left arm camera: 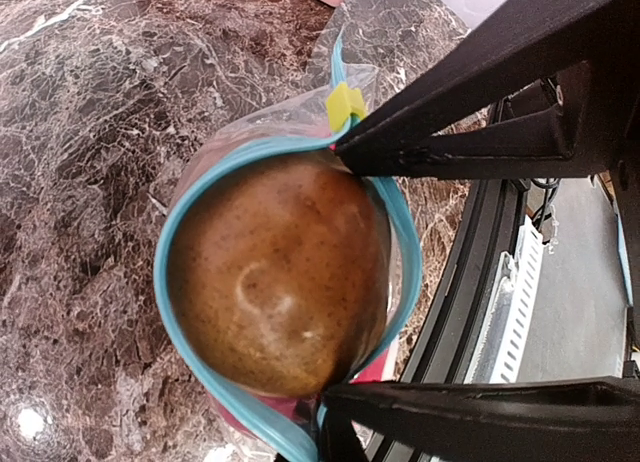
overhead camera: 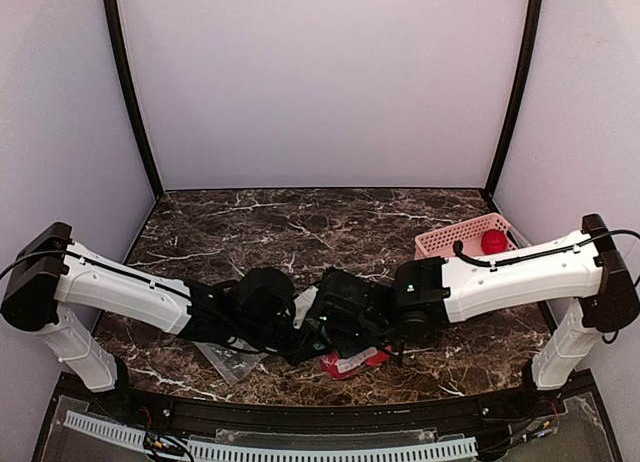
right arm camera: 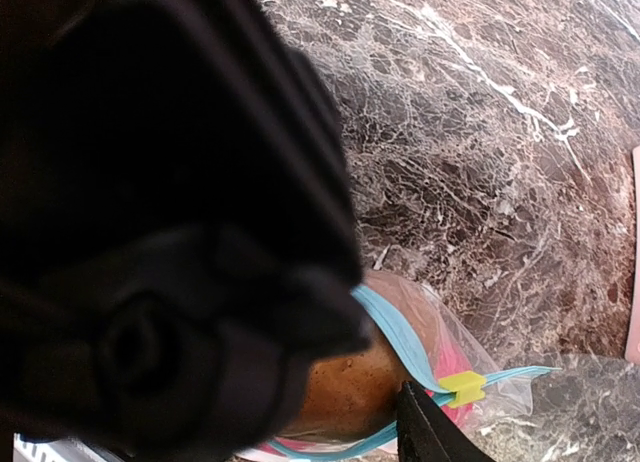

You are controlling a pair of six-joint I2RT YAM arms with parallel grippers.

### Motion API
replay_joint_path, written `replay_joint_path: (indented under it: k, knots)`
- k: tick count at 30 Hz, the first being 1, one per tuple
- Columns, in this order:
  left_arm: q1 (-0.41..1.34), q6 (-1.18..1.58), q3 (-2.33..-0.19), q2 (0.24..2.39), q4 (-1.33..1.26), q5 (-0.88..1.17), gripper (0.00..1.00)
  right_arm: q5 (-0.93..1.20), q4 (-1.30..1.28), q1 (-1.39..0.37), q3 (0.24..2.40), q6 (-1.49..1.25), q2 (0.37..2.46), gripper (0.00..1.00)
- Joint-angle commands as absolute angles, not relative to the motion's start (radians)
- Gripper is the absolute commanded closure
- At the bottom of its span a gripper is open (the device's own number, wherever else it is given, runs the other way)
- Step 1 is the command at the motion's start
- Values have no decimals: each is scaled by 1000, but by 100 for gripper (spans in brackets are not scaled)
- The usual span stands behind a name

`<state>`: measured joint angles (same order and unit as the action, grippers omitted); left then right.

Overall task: Place the food in the zip-top bag and seal the zipper
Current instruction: Adjust the fake fruit in the zipper food storage bag.

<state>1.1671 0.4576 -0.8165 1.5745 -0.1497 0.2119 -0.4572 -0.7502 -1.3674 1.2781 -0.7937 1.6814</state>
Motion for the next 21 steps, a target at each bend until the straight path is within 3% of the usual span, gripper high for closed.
replay_joint_path:
  k: [1,2,6,9,11,17,21]
  knots:
    - [1190,423,-809,1555,-217,235,98,-412,-694,-1330,1207,-787,1690,45]
    - [1190,428,-806,1552,-221,230,96,-410,-690,-1327,1197,-788,1686,46]
    - [1191,476,-779,1511,-235,203,70,-385,-636,-1328,1155,-754,1655,48]
    - [1190,513,-755,1477,-248,175,42,-362,-585,-1331,1121,-734,1625,48]
    - [1187,526,-748,1454,-238,146,34,-353,-569,-1332,1108,-728,1612,49]
    - [1147,571,-739,1406,-174,74,35,-346,-562,-1340,1095,-729,1601,49]
    - [1102,597,-737,1396,-160,95,25,-344,-558,-1344,1089,-731,1600,49]
